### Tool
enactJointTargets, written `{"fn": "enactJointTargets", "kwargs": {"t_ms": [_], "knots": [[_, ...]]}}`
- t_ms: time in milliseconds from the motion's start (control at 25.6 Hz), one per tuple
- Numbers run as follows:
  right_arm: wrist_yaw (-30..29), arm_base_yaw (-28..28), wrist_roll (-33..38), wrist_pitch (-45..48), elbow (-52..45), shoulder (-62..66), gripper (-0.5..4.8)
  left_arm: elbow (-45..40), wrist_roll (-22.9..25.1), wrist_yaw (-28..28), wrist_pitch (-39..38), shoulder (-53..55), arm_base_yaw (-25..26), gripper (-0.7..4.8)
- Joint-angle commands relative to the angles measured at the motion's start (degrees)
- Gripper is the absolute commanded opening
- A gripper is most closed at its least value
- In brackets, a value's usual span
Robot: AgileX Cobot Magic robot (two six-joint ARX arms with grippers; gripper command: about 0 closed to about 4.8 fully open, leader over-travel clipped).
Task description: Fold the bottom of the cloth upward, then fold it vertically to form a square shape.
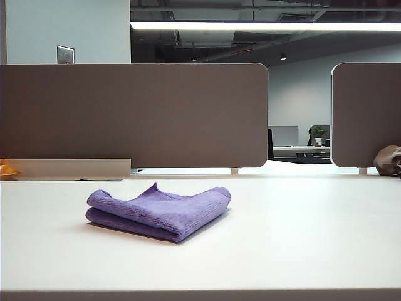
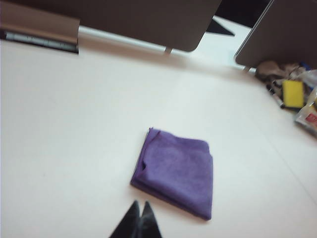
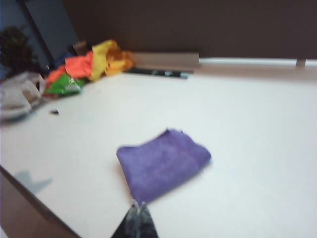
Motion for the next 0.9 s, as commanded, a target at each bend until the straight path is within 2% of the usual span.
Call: {"fn": "enactJointTargets", "kwargs": {"t_ms": [39,235,469,704,899], "knots": [[0.26,-0.07,-0.07,1.55,-3.10,-0.02,-0.01,-3.74,0.02,-0.15,4.39,0.07,-0.04,-0.06],[0.22,-0.09,-0.24,11.43,-13.46,-0.02,-0.02,-12.94,0.02,-0.31,15.30,0.09,-0.04,-0.06],[0.26,-0.15,-0.26,19.50,-23.23,0.00,-0.01,-20.85,0.09,-0.31,23.69,0.09,-0.04,-0.06],[-1.31,-0.15,-6.47,26.34,-29.75,0.00,-0.01,-25.20,0.24,-0.28,24.81,0.11,-0.04,-0.05],[-3.08,-0.13,-10.86,27.21,-30.51,0.07,-0.01,-26.64,0.22,-0.48,25.18,0.11,-0.04,-0.05]]}}
